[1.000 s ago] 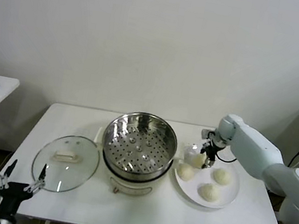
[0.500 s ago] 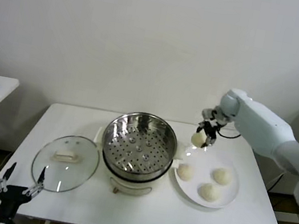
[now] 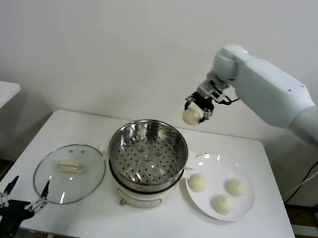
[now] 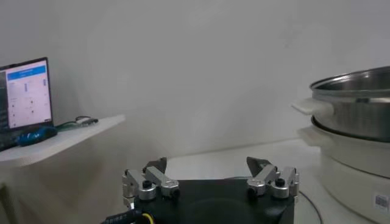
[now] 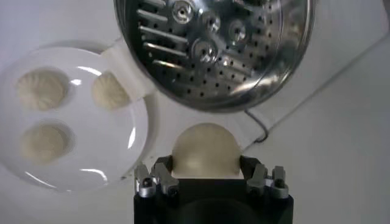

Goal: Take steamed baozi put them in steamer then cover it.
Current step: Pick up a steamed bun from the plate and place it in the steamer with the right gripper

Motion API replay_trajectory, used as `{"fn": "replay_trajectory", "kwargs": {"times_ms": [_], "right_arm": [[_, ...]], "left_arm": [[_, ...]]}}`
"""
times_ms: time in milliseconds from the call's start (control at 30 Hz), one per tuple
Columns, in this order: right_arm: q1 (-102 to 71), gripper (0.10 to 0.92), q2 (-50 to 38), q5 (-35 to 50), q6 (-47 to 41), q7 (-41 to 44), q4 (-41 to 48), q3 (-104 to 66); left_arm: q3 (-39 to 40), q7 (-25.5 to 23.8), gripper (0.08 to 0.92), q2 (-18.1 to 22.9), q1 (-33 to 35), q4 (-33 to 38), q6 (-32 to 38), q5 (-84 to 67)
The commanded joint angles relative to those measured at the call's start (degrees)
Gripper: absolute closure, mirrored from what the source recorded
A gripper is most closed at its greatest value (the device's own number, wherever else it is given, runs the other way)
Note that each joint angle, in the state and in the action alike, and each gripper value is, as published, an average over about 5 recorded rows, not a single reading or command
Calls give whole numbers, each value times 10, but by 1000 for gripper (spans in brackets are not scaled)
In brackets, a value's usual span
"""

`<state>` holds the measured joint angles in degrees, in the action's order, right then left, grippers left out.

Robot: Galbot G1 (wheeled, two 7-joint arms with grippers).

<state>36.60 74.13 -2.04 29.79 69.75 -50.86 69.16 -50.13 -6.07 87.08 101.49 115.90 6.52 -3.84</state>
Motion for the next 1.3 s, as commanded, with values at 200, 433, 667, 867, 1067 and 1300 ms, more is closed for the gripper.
{"fn": "replay_trajectory", "kwargs": {"times_ms": [200, 433, 667, 867, 1067, 1300], "right_arm": [[-27, 323, 82, -134, 88, -19, -38, -21], [-106, 330, 104, -266, 126, -45, -32, -66], [-143, 330, 115, -325, 141, -58, -18, -81], [-164, 330, 126, -333, 137, -64, 15, -86], [-171, 330, 127, -318, 131, -63, 21, -81], [-177, 280, 123, -328, 122, -63, 16, -82]], "left_arm": [[-3, 6, 177, -1, 15, 0, 2, -11], [-3, 14, 177, 1, 15, -1, -5, -16], [-5, 15, 177, 4, 21, 0, -3, -18], [-8, 17, 177, 4, 24, -1, -3, -22], [-10, 18, 177, 3, 24, -4, -3, -26], [-13, 16, 177, 2, 30, -2, -7, -36]]}}
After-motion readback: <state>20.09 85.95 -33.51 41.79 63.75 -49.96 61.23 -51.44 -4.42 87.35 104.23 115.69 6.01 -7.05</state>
